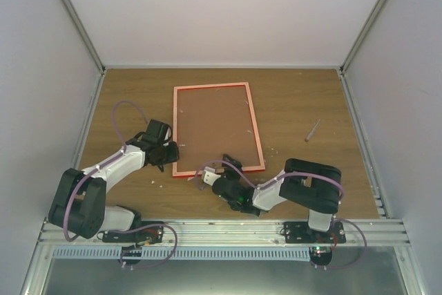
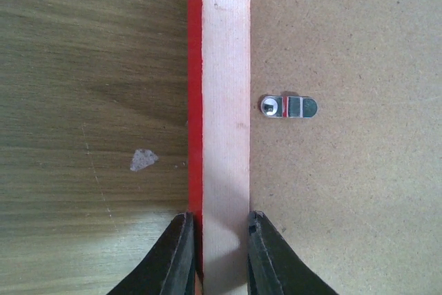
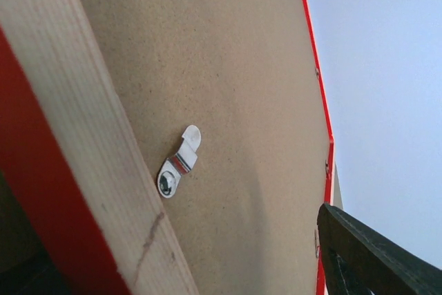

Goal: Take the photo out of the frame

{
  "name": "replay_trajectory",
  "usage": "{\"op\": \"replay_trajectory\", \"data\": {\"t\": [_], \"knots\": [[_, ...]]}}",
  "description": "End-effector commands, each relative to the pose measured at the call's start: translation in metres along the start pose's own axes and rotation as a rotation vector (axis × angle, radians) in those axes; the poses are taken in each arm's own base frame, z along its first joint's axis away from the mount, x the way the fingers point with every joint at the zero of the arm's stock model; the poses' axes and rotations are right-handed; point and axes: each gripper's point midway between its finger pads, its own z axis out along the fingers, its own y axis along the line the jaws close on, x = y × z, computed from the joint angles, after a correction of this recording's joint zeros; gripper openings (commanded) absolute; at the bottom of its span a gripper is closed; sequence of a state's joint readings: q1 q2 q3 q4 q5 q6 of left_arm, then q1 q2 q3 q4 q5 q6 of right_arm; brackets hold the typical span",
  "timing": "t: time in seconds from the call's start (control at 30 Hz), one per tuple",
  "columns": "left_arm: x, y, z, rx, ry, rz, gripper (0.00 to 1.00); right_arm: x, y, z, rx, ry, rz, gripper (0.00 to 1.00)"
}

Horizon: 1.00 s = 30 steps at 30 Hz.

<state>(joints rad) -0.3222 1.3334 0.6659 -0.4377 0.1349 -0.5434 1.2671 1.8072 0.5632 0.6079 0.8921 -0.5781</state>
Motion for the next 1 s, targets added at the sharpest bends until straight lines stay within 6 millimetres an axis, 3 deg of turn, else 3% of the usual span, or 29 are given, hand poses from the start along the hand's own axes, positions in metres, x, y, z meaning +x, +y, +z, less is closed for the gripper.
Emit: {"op": "replay_trajectory", "data": {"t": [0.0,0.2,0.47,0.8,0.97], "knots": [[-0.008,-0.023,-0.009,0.125,-0.036,0.001,0.0,-0.01,-0.027,0.007,0.118,-0.041,0.049,0.73],[-0.005,-0.032,-0.012,0.18,-0.032,-0.007,0.0,-0.011,-0.039,0.012,0.182,-0.057,0.054,0.65],[-0.005,-0.033,-0.021,0.189,-0.046,-0.017,0.04,-0.014,-0.072,-0.001,0.333,-0.105,0.039,0.41],[-0.029,-0.043,-0.075,0.252,-0.21,-0.049,0.25,-0.03,-0.107,-0.017,0.42,-0.162,0.084,0.17],[-0.041,-0.043,-0.114,0.29,-0.324,-0.078,0.35,-0.037,-0.123,-0.023,0.439,-0.188,0.118,0.08]]}}
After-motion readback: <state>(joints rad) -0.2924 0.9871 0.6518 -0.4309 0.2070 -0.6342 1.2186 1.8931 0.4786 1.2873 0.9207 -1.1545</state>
